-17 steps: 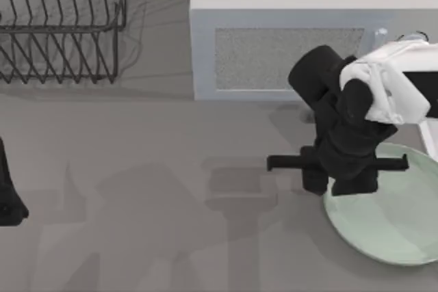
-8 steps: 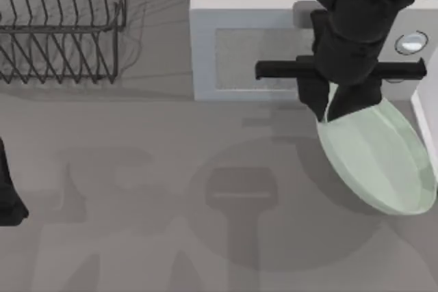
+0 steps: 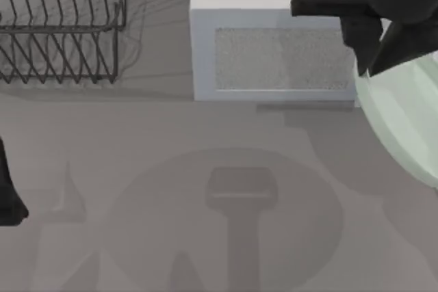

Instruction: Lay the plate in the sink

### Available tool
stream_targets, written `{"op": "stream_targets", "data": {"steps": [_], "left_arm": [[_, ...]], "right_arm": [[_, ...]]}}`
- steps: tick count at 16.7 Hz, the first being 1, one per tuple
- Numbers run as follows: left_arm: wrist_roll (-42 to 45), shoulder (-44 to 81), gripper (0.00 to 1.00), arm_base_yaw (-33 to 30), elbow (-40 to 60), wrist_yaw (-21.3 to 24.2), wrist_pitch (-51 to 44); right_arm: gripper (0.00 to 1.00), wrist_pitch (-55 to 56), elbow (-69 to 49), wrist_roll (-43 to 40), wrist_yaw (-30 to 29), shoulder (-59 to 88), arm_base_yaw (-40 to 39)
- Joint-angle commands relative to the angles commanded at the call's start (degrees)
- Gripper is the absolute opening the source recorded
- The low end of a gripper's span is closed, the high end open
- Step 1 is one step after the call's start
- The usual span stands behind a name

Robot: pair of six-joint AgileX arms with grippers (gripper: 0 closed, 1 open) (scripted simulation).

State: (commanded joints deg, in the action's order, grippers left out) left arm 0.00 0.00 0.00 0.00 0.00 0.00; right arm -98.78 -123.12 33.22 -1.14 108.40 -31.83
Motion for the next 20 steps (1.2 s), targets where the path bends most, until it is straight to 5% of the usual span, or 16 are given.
{"op": "stream_targets", "data": {"steps": [10, 20], "left_arm": [[0.0, 0.0, 1.0, 0.0, 0.0, 0.0, 0.0], [0.0, 0.0, 1.0, 0.0, 0.0, 0.0, 0.0]], "right_arm": [[0.0, -1.05, -9.05, -3.79, -1.7, 1.61, 4.34], [0.0, -2.05, -40.61, -26.47, -2.65, 33.05, 30.47]]}}
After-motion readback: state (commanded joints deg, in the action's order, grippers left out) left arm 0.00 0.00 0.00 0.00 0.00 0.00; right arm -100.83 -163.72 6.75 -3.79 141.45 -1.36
